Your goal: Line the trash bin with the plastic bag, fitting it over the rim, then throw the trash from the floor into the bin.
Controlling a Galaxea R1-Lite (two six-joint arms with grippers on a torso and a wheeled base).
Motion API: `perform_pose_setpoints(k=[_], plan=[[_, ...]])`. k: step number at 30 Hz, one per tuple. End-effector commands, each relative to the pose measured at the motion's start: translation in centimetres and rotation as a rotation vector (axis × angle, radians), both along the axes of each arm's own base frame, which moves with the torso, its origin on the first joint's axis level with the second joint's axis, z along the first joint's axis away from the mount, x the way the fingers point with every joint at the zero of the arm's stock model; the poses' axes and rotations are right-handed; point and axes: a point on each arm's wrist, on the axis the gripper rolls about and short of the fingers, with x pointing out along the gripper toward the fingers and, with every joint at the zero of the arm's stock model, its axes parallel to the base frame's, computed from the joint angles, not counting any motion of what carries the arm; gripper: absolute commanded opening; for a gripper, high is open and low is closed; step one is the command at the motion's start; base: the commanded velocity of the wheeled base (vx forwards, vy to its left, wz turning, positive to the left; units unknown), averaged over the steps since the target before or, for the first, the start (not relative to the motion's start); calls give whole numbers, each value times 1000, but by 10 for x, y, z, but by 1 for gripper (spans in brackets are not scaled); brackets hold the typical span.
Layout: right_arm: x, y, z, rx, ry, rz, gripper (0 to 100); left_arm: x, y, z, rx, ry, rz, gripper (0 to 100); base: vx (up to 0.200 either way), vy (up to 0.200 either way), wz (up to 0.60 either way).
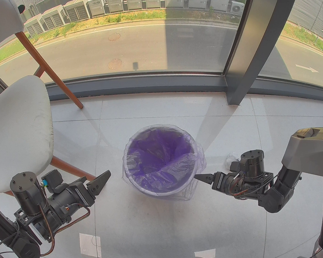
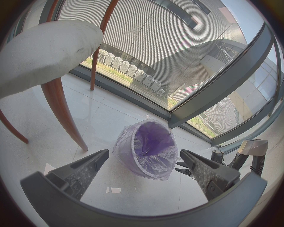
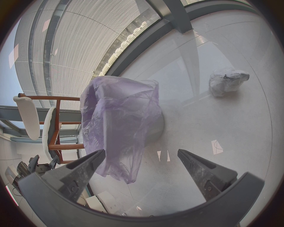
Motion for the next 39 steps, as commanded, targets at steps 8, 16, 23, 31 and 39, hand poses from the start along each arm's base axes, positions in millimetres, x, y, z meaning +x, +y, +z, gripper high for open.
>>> perform_pose_setpoints(k=[8, 16, 23, 31, 39], plan=[[14, -4, -22, -47, 0, -3, 100, -2, 1, -2, 6, 9, 2, 100, 0, 0, 0], [25, -2, -20, -15, -59, -11, 100, -3, 1, -3, 10, 14, 0, 100, 0, 0, 0], [22, 5, -4, 66, -205, 19, 100, -2, 1, -3, 9, 12, 0, 100, 0, 0, 0], [5, -7, 1, 58, -176, 18, 100, -3, 1, -3, 10, 14, 0, 100, 0, 0, 0], [9, -23, -5, 38, -153, -32, 100, -3, 1, -3, 12, 15, 0, 100, 0, 0, 0]])
